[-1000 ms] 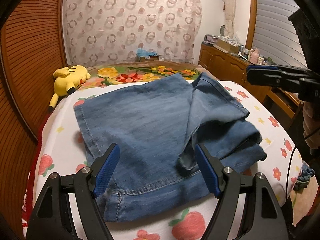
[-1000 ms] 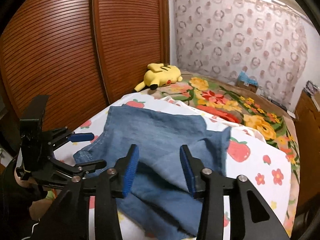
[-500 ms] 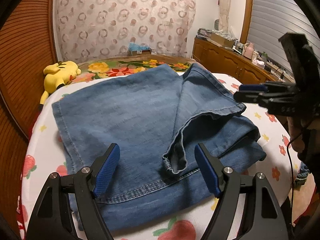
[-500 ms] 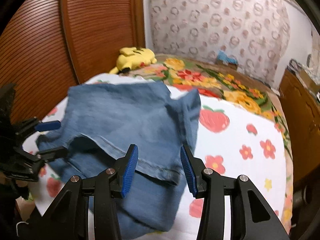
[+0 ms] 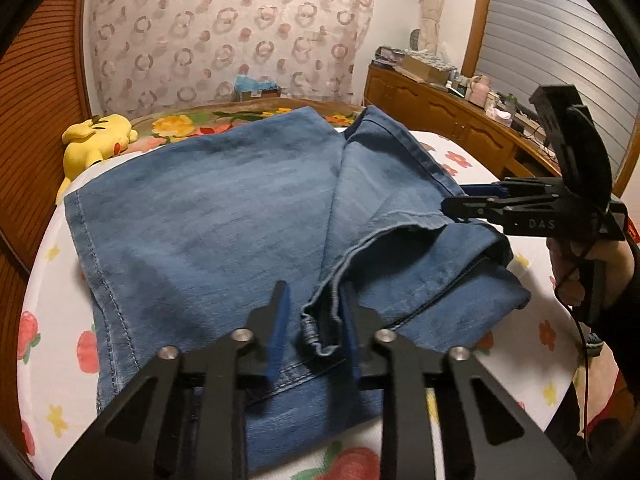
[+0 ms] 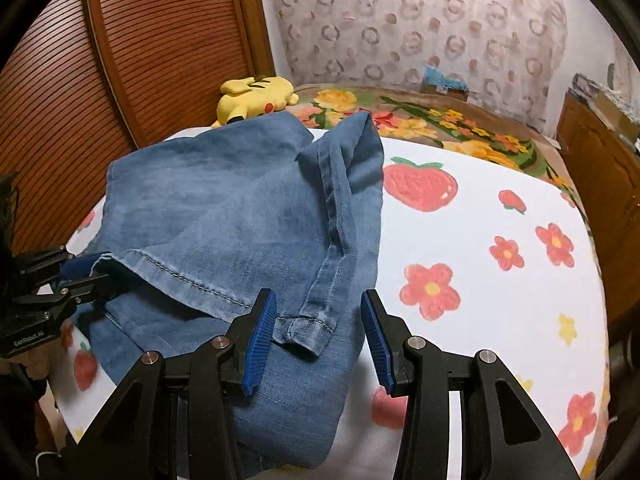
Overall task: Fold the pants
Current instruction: 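Lift the held jeans fold high with the left tool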
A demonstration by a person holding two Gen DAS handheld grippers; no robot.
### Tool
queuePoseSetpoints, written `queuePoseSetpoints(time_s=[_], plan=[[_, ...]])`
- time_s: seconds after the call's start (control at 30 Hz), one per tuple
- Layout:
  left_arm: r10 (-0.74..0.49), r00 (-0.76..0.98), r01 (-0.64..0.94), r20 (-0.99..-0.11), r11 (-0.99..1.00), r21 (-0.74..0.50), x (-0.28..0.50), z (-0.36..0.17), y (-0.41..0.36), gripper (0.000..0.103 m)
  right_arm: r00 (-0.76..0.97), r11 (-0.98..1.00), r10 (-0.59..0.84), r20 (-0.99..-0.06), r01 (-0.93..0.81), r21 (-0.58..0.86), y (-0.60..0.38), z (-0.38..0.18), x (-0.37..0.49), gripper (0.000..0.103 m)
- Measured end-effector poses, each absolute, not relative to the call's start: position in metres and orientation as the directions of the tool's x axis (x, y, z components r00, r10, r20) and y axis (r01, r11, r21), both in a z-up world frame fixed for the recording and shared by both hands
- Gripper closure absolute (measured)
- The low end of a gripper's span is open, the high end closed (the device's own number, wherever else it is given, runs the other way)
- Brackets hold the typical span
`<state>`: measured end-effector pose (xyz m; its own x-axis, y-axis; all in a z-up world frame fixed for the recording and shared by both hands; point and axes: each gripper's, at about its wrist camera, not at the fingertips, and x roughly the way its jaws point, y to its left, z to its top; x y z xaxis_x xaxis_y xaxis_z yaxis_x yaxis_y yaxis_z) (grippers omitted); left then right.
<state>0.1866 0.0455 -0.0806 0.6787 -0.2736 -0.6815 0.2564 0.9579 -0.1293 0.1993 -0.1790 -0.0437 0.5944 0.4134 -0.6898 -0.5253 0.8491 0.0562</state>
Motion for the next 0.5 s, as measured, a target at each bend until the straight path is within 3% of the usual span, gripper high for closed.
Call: queuePoseSetpoints(time_s=[0.1, 0.13, 0.5], plan=[[-0.278, 0.685, 0.269, -0.673, 0.956, -0.121, 0.182, -0.073, 0.042, 0.093, 0.584, 0.834, 0.449, -0.677, -0.546, 0.083, -0.185, -0.042, 0.201, 0.088], [-0.282, 0.689, 0.275, -0.668, 0.954, -0.119, 0.179, -0.070, 0.041, 0.094, 0.582, 0.828, 0.464, -0.668, -0.554, 0.092, -0.188, -0.040, 0.201, 0.091], [-0.297, 0.783, 0.304, -0.547, 0.949, -0.080, 0.149, 0.006, 0.043, 0.096, 0.670, 0.795, 0.527, -0.524, -0.606, 0.025, -0.176, 0.053, 0.180, 0.097]])
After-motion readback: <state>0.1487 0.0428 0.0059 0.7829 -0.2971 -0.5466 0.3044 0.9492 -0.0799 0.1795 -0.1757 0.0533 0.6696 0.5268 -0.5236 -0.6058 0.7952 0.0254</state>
